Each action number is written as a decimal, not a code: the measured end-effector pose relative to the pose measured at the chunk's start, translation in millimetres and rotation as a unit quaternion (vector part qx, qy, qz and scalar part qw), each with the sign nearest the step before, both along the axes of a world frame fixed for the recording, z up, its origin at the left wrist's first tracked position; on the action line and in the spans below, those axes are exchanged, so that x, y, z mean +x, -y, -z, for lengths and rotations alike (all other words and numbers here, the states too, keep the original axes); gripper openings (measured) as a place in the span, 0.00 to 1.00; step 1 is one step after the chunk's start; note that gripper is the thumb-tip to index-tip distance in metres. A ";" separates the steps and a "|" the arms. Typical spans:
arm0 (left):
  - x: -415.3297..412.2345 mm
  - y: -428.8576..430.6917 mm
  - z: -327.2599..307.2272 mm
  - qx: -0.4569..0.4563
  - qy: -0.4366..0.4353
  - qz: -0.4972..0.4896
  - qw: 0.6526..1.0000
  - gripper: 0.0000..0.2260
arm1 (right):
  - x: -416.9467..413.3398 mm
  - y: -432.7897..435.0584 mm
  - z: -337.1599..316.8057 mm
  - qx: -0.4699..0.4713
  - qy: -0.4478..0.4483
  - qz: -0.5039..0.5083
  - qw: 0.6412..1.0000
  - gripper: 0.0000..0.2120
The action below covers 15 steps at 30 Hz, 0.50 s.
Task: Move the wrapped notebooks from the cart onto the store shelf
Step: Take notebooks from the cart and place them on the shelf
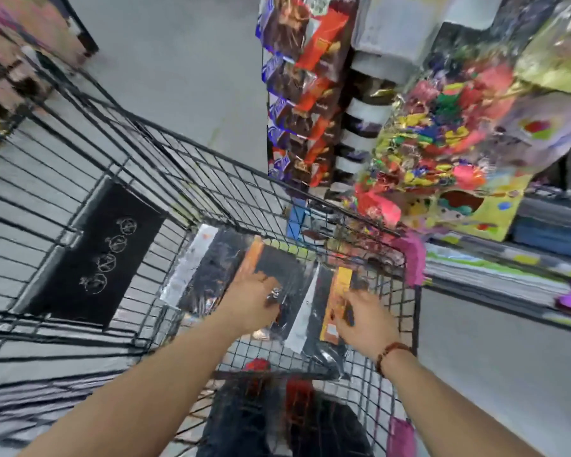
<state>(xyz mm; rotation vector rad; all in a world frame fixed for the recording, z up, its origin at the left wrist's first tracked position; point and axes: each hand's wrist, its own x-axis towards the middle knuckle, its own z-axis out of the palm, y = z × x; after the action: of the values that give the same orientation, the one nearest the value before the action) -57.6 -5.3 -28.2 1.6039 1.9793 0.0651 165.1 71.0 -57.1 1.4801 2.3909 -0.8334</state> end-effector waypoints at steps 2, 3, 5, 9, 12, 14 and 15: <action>-1.5 -9.4 17.2 -0.016 0.018 -0.013 1.000 0.19 | 1.3 4.7 15.0 -0.025 -0.004 0.045 0.999 0.21; -2.0 -13.2 26.2 -0.018 0.032 -0.017 0.999 0.20 | 0.9 7.0 24.2 -0.033 -0.010 0.078 0.996 0.23; -5.0 -16.2 48.8 -0.025 0.052 -0.021 0.998 0.22 | -1.2 12.1 41.8 -0.043 -0.014 0.137 0.989 0.24; -14.1 -20.1 84.4 -0.069 0.060 -0.001 0.996 0.20 | -11.2 19.5 81.6 -0.050 -0.036 0.235 0.970 0.22; -19.7 -21.4 106.6 -0.044 0.038 0.040 0.998 0.22 | -20.7 21.5 105.4 -0.032 -0.028 0.298 0.954 0.24; -22.1 -23.1 117.8 -0.028 0.021 0.068 0.997 0.23 | -27.4 22.3 118.5 -0.013 -0.017 0.338 0.941 0.31; -23.1 -23.9 123.6 -0.018 0.022 0.074 0.997 0.24 | -31.1 22.7 123.8 -0.006 -0.015 0.360 0.933 0.36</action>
<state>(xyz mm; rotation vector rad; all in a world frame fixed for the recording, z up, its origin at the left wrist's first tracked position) -80.7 18.5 -151.8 1.7056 1.8121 0.0066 134.0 48.3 -180.9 2.3931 1.8226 -0.9942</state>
